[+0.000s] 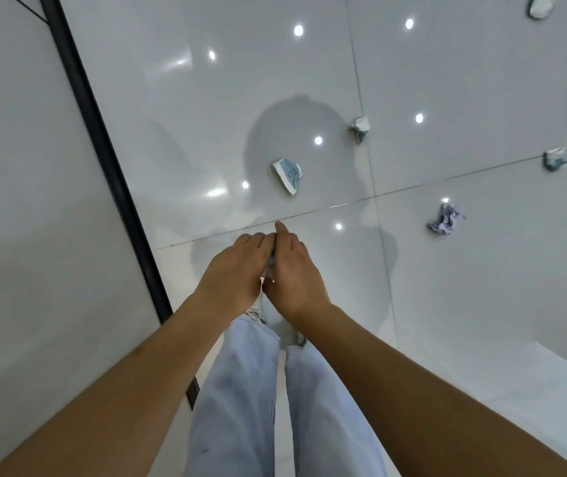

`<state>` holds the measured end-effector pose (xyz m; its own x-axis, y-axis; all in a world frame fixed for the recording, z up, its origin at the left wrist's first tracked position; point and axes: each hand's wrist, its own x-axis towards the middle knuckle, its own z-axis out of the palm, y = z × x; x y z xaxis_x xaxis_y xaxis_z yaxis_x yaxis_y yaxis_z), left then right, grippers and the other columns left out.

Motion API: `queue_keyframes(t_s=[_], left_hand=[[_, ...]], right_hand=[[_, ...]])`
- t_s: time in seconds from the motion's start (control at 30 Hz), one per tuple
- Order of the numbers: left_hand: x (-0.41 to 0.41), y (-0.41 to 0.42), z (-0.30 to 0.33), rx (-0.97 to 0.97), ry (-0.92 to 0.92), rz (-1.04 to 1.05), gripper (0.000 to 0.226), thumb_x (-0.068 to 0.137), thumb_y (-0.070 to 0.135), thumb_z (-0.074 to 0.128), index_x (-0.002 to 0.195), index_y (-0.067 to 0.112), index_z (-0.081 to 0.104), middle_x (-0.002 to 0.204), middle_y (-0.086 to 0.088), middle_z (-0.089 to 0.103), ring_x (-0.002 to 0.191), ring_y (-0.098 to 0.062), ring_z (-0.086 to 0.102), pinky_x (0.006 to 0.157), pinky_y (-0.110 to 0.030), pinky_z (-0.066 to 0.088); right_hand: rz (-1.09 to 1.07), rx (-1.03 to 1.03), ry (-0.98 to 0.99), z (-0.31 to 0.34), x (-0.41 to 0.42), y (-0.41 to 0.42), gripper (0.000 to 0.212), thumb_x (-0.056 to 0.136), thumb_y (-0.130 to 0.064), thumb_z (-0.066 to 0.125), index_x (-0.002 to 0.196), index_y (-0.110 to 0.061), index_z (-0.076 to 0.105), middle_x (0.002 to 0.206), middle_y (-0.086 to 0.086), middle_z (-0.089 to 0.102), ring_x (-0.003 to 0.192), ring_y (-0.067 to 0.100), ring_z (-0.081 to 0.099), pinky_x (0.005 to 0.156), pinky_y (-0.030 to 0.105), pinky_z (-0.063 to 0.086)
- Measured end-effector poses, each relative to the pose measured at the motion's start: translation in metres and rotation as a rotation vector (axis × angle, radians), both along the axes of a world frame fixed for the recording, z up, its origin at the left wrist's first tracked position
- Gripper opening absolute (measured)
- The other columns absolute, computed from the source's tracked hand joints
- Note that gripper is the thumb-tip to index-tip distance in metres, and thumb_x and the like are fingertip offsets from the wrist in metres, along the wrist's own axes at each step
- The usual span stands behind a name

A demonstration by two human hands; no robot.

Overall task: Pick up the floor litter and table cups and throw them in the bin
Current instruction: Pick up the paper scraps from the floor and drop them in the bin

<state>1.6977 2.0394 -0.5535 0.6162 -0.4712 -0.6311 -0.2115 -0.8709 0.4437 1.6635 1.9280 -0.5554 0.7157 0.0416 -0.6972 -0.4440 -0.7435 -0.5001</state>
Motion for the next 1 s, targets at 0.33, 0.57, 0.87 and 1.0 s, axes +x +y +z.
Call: queue_keyframes(t_s=[0.33,0.57,0.87,1.0], left_hand=[[0.066,0.022,0.075,0.190,-0.057,0.006,0.058,0.083,0.002,0.056,0.136,0.014,0.036,0.124,-0.004,0.051,0.111,-0.021,0.049,0.077,-0.030,0.045],[0.101,0.020,0.062,0.320,-0.041,0.025,0.054,0.081,0.005,0.056,0.131,0.014,0.038,0.119,-0.001,0.050,0.109,-0.018,0.047,0.063,-0.028,0.039],[0.152,0.001,0.026,0.274,-0.001,0.190,0.055,0.082,0.008,0.058,0.133,0.014,0.039,0.119,-0.003,0.051,0.108,-0.022,0.048,0.070,-0.035,0.042],[0.169,-0.006,-0.021,0.218,-0.034,0.245,0.057,0.081,0.012,0.062,0.134,0.013,0.040,0.122,-0.007,0.052,0.111,-0.027,0.051,0.080,-0.042,0.047]], right_hand=[[-0.036,-0.084,-0.017,0.062,0.059,-0.007,0.092,0.082,-0.012,0.072,0.151,-0.018,0.011,0.145,0.004,0.033,0.128,0.022,0.041,0.096,0.032,0.046],[-0.240,-0.130,0.069,0.033,0.099,-0.049,0.079,0.081,-0.015,0.070,0.146,-0.016,0.024,0.139,0.009,0.035,0.124,0.028,0.044,0.090,0.038,0.045],[-0.204,-0.171,0.103,-0.023,0.130,-0.090,0.075,0.084,-0.021,0.069,0.145,-0.018,0.026,0.142,0.009,0.034,0.126,0.026,0.040,0.087,0.035,0.043],[-0.172,-0.186,0.124,-0.076,0.141,-0.090,0.075,0.084,-0.021,0.069,0.145,-0.017,0.025,0.140,0.011,0.035,0.124,0.029,0.042,0.088,0.038,0.044]])
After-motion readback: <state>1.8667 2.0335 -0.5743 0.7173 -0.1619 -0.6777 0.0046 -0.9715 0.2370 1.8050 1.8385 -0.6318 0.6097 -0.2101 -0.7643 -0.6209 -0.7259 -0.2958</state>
